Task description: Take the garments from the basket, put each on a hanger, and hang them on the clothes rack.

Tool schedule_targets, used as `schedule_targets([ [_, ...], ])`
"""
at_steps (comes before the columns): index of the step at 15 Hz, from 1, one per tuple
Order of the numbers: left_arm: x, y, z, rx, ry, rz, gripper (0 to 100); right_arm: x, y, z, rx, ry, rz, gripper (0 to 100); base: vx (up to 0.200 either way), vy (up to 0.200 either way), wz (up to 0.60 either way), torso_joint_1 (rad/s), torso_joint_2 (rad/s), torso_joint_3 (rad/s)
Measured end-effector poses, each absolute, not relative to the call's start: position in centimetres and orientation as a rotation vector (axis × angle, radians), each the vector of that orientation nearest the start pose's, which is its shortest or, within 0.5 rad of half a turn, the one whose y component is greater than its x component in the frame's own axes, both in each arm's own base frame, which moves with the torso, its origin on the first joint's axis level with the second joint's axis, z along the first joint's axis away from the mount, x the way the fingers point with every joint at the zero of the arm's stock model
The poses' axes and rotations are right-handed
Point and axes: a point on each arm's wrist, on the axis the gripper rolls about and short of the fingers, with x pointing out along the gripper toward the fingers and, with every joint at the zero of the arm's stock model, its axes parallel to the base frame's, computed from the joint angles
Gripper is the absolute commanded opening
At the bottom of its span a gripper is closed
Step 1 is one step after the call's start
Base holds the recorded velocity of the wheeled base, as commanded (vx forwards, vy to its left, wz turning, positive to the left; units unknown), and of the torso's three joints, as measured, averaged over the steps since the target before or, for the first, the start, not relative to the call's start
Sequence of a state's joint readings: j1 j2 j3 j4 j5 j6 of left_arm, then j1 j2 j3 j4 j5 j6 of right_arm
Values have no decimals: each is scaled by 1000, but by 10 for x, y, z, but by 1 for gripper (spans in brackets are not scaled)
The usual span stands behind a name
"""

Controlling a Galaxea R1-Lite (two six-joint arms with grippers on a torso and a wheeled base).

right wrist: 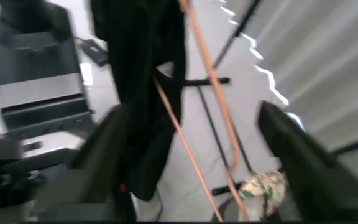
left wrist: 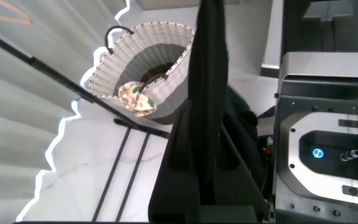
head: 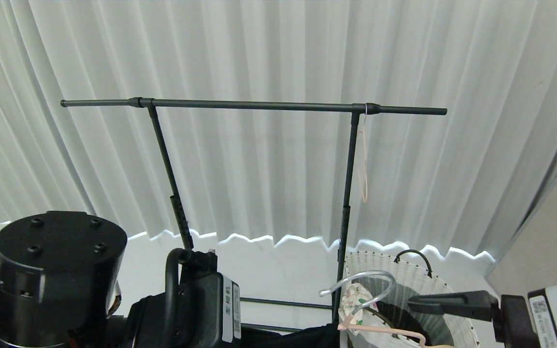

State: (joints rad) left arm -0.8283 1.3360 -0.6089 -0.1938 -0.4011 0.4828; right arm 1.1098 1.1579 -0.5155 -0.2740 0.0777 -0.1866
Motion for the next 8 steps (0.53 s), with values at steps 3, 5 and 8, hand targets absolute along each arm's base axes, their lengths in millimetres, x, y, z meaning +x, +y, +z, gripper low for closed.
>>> schedule_targets([
  [3,133,-143,179,525,275,-1242,0,71,142,193,-362,228,1145,100,0,0,0,0,0,0],
  [5,138,-137,183,457,323,-1134,0,71,140,192,-362,232,1139,100,0,0,0,0,0,0],
  [8,143,-136,199,348,327,-962,0,74,139,192,-356,240,1119,100,0,0,0,0,0,0],
])
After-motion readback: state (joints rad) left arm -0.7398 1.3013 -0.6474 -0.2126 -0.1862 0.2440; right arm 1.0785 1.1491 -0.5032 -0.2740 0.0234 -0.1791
